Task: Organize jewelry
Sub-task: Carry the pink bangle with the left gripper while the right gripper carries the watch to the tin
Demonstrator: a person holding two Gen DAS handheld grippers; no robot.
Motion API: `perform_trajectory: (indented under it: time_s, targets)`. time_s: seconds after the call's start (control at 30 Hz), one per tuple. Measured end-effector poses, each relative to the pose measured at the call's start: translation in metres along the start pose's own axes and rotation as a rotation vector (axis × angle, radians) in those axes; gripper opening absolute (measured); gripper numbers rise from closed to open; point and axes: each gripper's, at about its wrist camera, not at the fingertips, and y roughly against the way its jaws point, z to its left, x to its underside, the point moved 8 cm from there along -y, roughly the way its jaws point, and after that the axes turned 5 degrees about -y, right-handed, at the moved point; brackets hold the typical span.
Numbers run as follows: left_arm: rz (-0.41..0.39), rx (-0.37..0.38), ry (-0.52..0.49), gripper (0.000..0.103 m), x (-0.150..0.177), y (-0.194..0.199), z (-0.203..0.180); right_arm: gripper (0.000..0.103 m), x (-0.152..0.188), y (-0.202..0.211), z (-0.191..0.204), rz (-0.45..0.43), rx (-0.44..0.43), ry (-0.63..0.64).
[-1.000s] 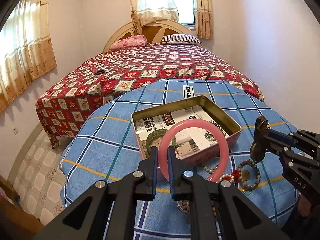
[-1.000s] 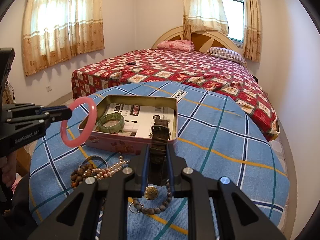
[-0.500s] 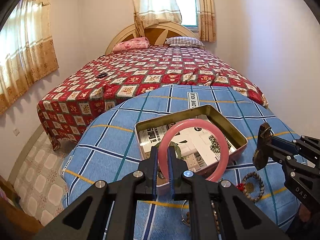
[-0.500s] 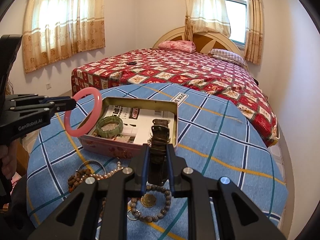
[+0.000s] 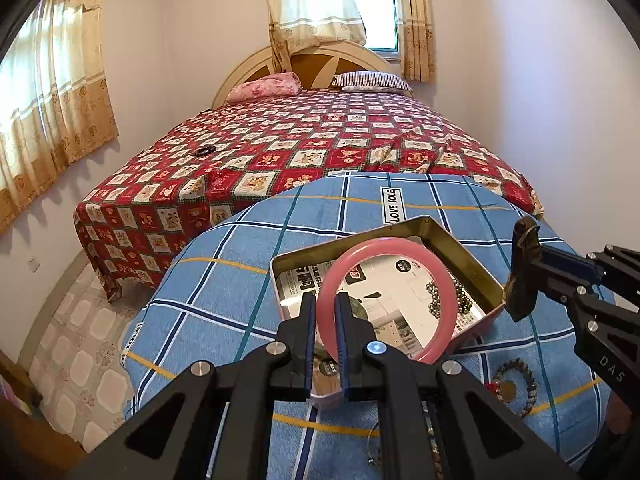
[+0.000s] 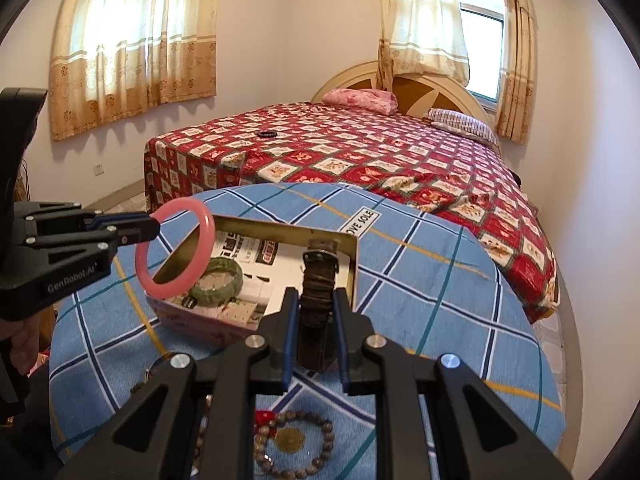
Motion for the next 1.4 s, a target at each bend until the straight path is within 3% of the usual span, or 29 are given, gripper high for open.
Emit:
perform_trajectory:
  time_s: [0.73, 1.4]
  targets:
    - [0.033, -0.022, -0.004, 0.009, -0.012, -0.038, 0.006, 0.019, -0.018, -0.031, 0.012, 0.028, -0.010, 0.036]
    - [0.111, -0.023, -0.007, 0.009, -0.001, -0.076, 0.005, 0.019, -0.008, -0.069, 0.007, 0.101, -0.001, 0.024]
